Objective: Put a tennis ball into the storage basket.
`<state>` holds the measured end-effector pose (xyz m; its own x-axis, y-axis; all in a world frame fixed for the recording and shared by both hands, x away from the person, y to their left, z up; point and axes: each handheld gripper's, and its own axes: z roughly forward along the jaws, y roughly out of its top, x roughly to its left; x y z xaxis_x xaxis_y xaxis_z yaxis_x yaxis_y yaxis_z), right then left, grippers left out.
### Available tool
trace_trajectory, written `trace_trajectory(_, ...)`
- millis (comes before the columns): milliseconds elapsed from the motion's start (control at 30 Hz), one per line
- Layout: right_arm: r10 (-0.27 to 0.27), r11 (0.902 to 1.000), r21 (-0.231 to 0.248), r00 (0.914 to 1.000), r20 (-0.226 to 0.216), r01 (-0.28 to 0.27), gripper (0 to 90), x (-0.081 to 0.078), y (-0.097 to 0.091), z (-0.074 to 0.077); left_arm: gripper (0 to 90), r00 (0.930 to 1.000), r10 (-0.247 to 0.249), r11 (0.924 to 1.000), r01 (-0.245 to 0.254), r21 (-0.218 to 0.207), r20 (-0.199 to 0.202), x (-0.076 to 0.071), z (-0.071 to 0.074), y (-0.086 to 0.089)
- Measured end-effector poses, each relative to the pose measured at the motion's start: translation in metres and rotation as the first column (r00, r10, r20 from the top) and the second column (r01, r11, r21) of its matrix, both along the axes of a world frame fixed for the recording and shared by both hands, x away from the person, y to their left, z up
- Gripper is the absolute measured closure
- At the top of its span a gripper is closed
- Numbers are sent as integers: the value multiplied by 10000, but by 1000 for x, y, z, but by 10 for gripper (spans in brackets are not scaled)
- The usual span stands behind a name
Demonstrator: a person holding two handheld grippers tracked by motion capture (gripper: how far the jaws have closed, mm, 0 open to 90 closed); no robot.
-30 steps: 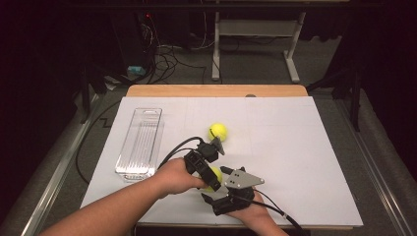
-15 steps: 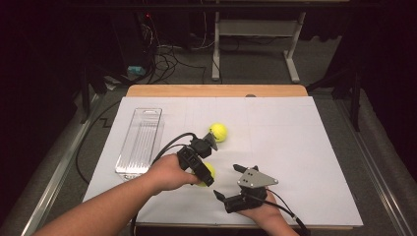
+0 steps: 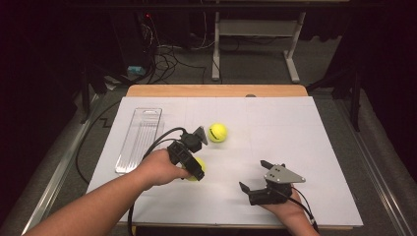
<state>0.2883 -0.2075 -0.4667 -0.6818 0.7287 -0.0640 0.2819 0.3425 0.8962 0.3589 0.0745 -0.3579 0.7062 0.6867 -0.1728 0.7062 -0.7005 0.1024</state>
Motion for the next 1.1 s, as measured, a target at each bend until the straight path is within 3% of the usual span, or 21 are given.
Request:
trace_trajectory(300,-794,9967,193,9968,-17,795,0,-1,-37,0,270,9991,413,9990,-414,141,61,8,8,21)
trace_trajectory(567,-1229,9915,440,9923,138,1222,0,-3,-53,6,270,9951,976,9949,-979,225,145,17,22,51)
trace_trajectory(1100,-1605,9855,603,9867,265,1587,0,-5,-70,9,270,9717,2337,9692,-2357,714,353,40,33,114)
